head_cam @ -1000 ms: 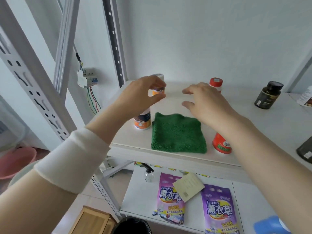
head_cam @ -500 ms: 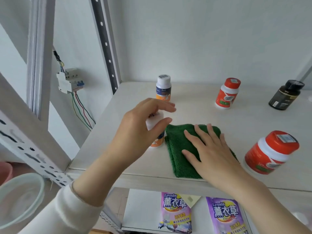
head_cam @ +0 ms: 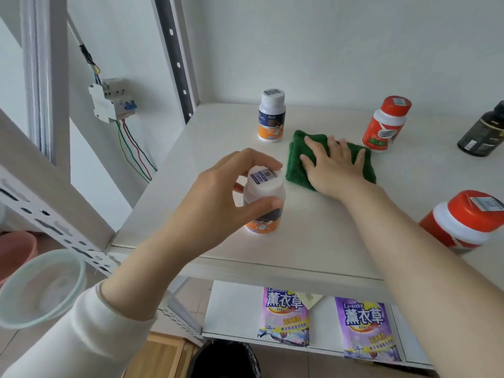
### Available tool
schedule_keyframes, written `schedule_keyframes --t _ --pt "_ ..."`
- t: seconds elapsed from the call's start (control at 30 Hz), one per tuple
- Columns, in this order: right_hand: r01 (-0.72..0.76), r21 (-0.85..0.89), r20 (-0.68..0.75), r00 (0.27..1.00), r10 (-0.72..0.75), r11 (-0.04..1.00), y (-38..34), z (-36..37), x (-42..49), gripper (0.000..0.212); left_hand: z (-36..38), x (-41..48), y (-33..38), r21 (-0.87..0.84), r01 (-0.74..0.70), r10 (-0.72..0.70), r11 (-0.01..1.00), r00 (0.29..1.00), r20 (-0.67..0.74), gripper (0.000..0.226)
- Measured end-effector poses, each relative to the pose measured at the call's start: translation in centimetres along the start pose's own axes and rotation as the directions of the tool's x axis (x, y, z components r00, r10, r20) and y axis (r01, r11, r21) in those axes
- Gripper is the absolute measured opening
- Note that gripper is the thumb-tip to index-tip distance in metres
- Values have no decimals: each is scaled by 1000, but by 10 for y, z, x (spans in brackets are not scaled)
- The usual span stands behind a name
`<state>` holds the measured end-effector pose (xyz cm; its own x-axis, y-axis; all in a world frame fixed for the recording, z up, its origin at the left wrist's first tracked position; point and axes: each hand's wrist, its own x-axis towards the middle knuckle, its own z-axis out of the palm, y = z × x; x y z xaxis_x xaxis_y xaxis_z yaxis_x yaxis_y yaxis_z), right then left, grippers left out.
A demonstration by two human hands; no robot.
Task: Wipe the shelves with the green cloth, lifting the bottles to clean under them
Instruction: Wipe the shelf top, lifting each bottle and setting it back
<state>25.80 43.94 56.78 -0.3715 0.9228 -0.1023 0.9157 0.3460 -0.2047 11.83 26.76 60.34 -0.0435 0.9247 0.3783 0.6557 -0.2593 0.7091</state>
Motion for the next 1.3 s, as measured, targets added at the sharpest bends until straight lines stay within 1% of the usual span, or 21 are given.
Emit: schedule_keyframes --t 0.1,0.17,0.27,0.33,0.37,0.43,0.5,0.57,0.67,0.73,0.8,0.87,0.93,1.0,1.03,1.1,1.17,1.2,1.23,1.27,1.3 --pt "118 8 -30 993 -118 993 -4 6 -41 47 -1 -1 -2 -17 -28 28 999 1000 12 31" --pt "177 -25 -44 983 -178 984 -1 10 -75 48 -4 1 -1 -80 -36 36 996 999 -2 29" --pt "173 -61 -14 985 -175 983 3 9 -96 50 -15 24 -6 -215 -8 -20 977 991 -129 25" --pt "139 -57 4 990 -139 989 1 8 -86 50 -20 57 -14 -128 33 -59 991 977 -204 32" --pt "112 -64 -3 994 -113 992 -1 7 -78 50 -19 75 -19 -64 66 -77 996 977 -199 41" --pt "30 -65 -59 998 -34 997 -8 7 -58 51 -13 110 -29 0 118 -117 993 984 -136 56" --pt "-30 -46 -117 993 25 998 -14 4 -36 52 -4 139 -41 51 141 -137 989 987 -85 61" --pt "-22 -63 -145 989 13 998 -17 2 -14 52 3 160 -54 89 161 -157 983 986 -52 58" --pt "21 -56 -170 985 -30 998 -20 2 18 51 5 182 -71 52 209 -207 977 978 -36 39" --pt "18 -3 -212 977 -18 1000 -19 -1 48 48 -1 193 -75 19 211 -209 977 974 -84 30" --pt "7 47 -216 976 3 999 -21 -7 84 43 -20 203 -75 11 187 -181 982 964 -193 29" --pt "35 31 -155 988 -30 999 -29 -11 117 42 -48 208 -68 -34 160 -162 987 939 -302 29" --pt "152 -33 -49 987 -153 988 -45 -7 132 45 -75 205 -61 -91 141 -166 986 910 -380 28" --pt "360 -70 52 933 -357 930 -66 -1 123 46 -91 198 -54 -91 146 -171 985 883 -437 30" --pt "473 -70 100 879 -466 878 -76 2 109 47 -96 194 -52 -84 151 -173 985 870 -463 31" --pt "666 -7 194 733 -652 746 -91 2 77 49 -100 187 -51 -78 160 -177 984 847 -501 32" --pt "776 99 259 584 -769 623 -100 0 51 52 -98 181 -52 -88 184 -203 979 838 -506 32" --pt "803 141 262 533 -804 578 -102 -1 45 52 -96 179 -54 -101 197 -221 975 837 -500 31" --pt "816 174 242 507 -827 551 -102 -1 46 52 -94 179 -57 -115 209 -239 971 837 -493 31" --pt "813 193 215 511 -832 549 -100 -2 52 51 -93 178 -59 -122 218 -249 968 836 -488 31" --pt "796 185 188 548 -815 577 -96 -4 65 51 -92 178 -61 -122 222 -253 967 836 -487 31"
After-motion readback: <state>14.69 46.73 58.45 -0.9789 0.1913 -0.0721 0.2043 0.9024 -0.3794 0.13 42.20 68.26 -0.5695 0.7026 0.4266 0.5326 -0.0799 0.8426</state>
